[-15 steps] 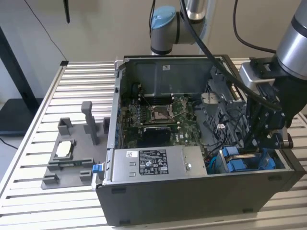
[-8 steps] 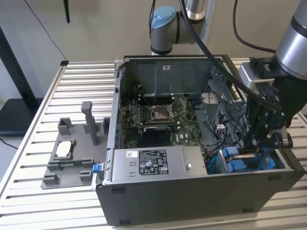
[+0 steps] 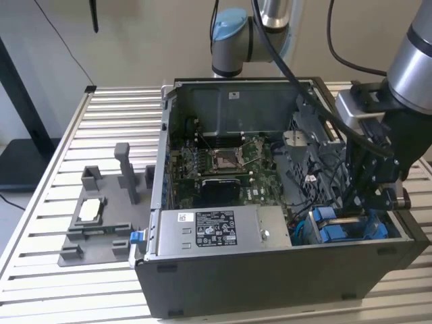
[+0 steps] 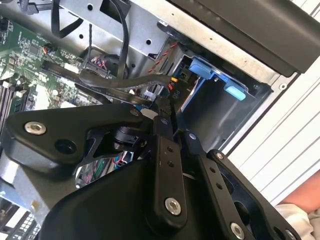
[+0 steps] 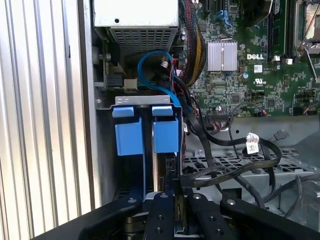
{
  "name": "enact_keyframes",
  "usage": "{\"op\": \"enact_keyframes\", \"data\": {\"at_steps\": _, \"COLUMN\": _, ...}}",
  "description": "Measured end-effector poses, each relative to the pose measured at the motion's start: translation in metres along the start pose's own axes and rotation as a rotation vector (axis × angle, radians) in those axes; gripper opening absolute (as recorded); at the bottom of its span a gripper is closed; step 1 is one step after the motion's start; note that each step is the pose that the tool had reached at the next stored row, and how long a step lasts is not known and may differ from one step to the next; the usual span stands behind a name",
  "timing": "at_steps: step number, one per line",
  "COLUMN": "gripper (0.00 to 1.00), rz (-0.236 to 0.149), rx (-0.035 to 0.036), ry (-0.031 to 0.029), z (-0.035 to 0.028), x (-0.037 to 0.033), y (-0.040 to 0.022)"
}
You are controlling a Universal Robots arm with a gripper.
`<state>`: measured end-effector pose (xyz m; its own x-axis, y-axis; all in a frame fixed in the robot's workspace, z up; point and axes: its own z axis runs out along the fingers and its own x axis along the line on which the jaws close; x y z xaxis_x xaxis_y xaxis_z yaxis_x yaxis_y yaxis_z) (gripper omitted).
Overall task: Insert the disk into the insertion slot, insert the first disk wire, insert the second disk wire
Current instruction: 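Insert the second disk wire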
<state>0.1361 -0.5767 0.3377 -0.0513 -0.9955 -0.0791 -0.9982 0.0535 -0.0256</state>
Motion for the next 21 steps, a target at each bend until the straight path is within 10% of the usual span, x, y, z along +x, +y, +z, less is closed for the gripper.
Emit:
{"op": "enact_keyframes", "data": {"at_steps": 12, "gripper": 0.16, "rz": 0.001, "rx": -0.0009, "ry": -0.0216, "z": -0.0044, "x": 0.0028, "y": -0.0003}}
{"op": "enact_keyframes", "data": {"at_steps": 21, "gripper": 0.16, "rz": 0.001, "rx": -0.0009, "ry": -0.0209, "z": -0.0017, "x": 0.0033, "y": -0.0003}}
